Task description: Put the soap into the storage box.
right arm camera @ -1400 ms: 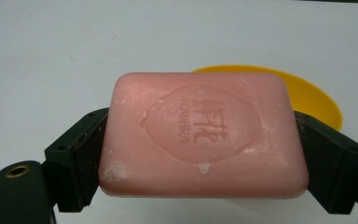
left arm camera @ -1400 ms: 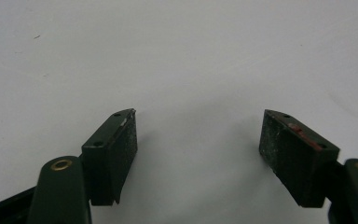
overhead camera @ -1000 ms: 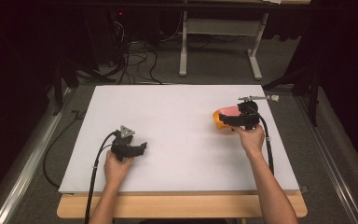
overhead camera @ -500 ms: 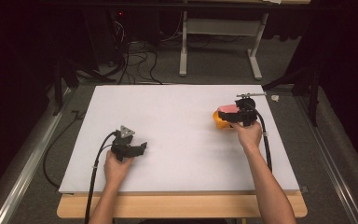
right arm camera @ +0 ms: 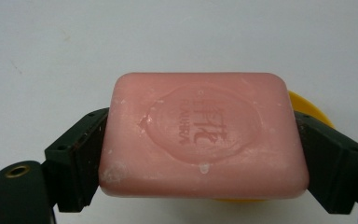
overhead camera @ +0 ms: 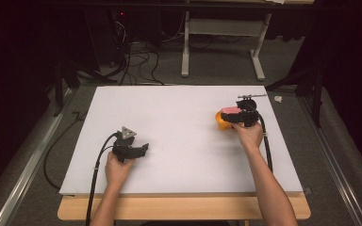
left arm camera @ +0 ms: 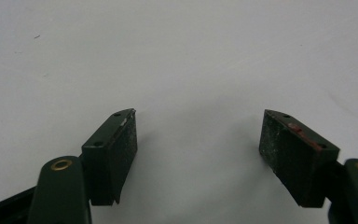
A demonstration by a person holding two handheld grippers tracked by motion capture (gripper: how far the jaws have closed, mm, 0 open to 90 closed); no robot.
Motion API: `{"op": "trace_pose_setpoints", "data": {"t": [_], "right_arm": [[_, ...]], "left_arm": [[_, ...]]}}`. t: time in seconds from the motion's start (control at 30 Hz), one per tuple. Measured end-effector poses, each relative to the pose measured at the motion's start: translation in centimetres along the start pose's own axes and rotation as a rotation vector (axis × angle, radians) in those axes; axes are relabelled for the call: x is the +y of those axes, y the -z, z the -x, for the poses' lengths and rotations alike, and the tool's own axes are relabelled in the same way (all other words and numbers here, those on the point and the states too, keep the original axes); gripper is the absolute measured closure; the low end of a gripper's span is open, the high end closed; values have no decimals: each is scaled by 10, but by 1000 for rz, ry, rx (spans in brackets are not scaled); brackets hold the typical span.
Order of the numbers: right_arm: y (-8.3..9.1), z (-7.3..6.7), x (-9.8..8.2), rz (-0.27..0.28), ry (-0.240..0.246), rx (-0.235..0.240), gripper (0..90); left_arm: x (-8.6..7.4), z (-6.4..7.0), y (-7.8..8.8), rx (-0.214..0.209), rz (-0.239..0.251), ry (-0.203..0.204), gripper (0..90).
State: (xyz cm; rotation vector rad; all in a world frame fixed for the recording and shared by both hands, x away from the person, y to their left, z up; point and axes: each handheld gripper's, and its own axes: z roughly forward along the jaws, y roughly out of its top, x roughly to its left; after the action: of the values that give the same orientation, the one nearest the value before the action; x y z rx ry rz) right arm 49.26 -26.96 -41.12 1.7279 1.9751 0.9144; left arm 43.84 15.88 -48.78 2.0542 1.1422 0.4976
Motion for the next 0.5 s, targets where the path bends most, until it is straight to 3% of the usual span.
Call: {"op": "trace_pose_setpoints", "data": {"t": [0.27,0.5], "right_arm": [[-7,2,0,-14,-22,-31,137],[-10,5,0,-25,-39,-24,138]], "left_arm": [[0,0,0,0,0,-1,281],[0,0,0,1,0,-1,281]]}}
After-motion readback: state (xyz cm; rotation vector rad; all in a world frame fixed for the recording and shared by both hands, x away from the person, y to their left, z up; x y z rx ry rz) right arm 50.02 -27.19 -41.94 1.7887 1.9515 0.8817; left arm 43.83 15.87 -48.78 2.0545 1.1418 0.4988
